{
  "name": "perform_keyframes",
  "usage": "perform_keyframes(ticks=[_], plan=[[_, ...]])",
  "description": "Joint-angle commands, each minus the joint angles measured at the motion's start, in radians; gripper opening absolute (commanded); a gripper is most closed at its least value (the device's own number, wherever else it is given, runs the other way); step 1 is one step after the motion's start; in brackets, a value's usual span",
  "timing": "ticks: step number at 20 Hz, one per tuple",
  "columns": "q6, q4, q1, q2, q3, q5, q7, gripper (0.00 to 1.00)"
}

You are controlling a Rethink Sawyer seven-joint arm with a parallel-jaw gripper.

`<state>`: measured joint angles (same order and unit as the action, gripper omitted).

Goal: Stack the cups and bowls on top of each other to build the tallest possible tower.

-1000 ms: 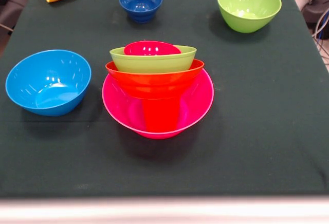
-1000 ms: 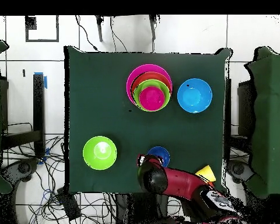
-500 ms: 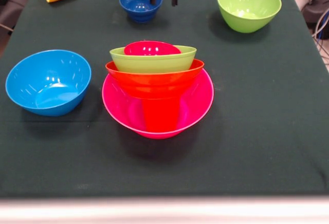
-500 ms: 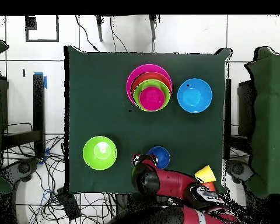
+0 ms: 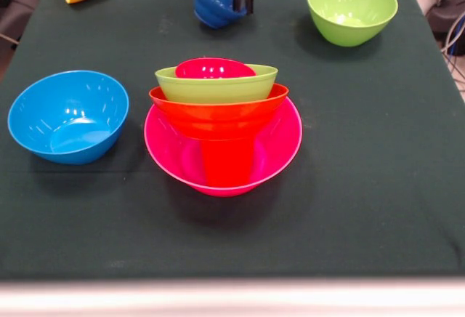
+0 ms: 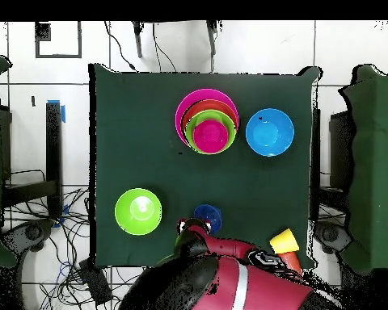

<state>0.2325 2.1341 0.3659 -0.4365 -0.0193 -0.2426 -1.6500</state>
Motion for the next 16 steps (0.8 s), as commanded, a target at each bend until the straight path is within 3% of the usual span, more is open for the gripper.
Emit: perform_keyframes(ticks=[1, 8, 12, 16], plan=[[0.024, -0.129, -0.037, 0.079, 0.008, 0.058, -0.176, 0.00], [0.041, -0.131, -0.043, 0.091, -0.011, 0.040, -0.170, 0.00], [-0.028, -0.122, -0.025, 0.045, 0.005, 0.031, -0.147, 0.00], [-0.378, -0.048, 0.032, -0.150, 0.093, 0.083, -0.096, 0.00]])
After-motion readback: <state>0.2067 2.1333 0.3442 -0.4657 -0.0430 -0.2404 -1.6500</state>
